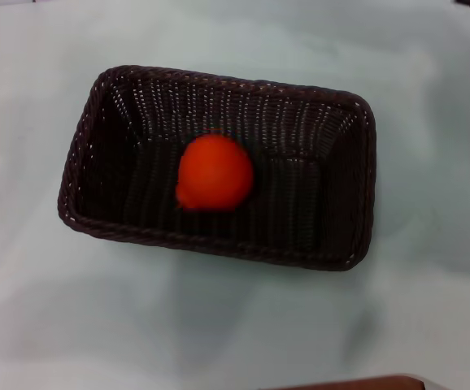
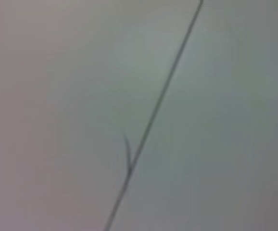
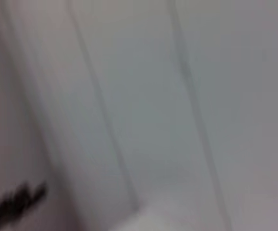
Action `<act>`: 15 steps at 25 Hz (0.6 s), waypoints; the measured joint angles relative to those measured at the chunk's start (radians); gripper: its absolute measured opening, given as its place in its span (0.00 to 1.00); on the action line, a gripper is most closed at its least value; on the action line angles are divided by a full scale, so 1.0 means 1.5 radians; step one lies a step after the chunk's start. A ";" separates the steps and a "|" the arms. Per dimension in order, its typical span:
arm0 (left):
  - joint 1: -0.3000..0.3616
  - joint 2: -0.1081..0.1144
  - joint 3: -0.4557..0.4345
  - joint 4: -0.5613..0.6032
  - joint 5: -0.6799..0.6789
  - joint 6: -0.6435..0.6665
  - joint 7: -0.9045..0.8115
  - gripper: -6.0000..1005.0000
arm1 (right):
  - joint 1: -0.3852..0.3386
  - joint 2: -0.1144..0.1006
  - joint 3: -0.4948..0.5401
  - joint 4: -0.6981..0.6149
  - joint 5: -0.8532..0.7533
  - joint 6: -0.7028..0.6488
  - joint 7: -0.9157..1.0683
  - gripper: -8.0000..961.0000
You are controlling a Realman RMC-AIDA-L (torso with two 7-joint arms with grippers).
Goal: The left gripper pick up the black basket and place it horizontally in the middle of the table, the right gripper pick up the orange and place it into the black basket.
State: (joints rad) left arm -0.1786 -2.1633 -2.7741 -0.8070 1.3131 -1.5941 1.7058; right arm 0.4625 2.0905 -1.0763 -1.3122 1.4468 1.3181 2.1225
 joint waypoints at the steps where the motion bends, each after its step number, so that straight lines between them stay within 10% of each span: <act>1: 0.001 0.000 -0.013 0.024 -0.004 -0.002 0.032 0.90 | -0.018 0.001 0.006 0.019 0.050 -0.012 -0.054 0.56; 8: 0.002 0.001 -0.069 0.150 -0.034 -0.004 0.195 0.90 | -0.091 0.003 0.050 0.292 0.404 0.013 -0.491 0.96; 15: 0.010 0.000 -0.069 0.294 -0.140 -0.003 0.392 0.90 | -0.066 0.006 0.169 0.614 0.592 0.153 -0.833 0.97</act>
State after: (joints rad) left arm -0.1630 -2.1640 -2.8777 -0.3657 1.1037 -1.5984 2.2936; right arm 0.3637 2.0990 -0.8222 -0.3905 2.3344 1.5476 0.8735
